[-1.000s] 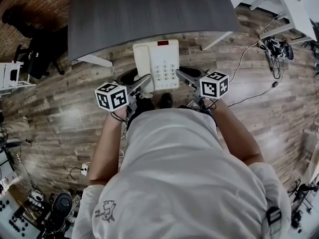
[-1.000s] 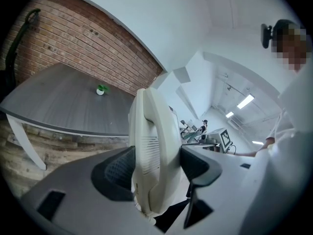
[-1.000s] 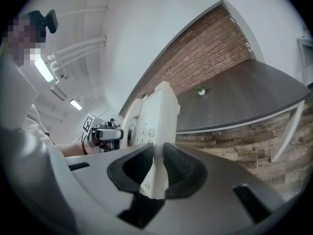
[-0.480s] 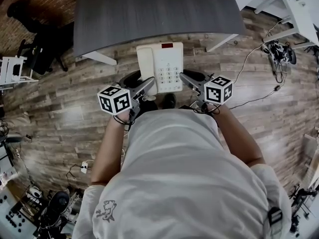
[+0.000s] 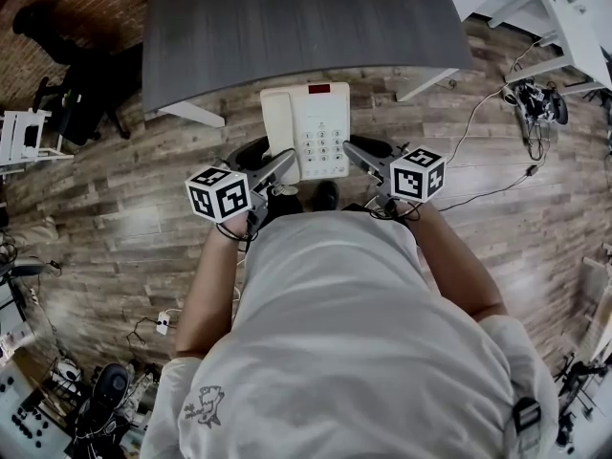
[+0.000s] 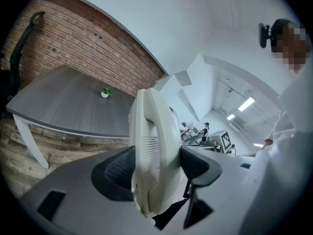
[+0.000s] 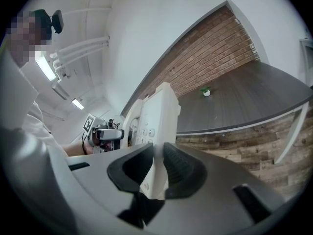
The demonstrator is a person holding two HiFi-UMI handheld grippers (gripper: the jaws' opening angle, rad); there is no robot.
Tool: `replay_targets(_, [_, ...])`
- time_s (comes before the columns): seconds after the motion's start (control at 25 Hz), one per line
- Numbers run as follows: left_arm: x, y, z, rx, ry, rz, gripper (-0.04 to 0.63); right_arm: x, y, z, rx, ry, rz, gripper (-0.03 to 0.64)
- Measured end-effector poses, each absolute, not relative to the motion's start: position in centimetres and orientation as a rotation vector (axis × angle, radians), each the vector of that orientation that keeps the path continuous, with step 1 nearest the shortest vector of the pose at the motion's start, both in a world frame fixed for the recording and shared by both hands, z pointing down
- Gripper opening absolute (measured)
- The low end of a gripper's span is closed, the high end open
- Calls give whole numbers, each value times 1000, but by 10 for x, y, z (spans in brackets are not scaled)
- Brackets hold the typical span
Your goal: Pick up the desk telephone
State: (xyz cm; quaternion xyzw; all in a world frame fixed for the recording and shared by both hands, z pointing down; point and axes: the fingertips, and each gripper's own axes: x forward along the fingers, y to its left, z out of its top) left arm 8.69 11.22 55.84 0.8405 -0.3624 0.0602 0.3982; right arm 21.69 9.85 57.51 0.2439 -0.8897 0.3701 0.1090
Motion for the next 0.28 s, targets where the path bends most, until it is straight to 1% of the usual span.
replay_targets(0.28, [99, 110, 565, 2121, -928, 156, 304, 228, 95, 582, 714, -2619, 1089, 74])
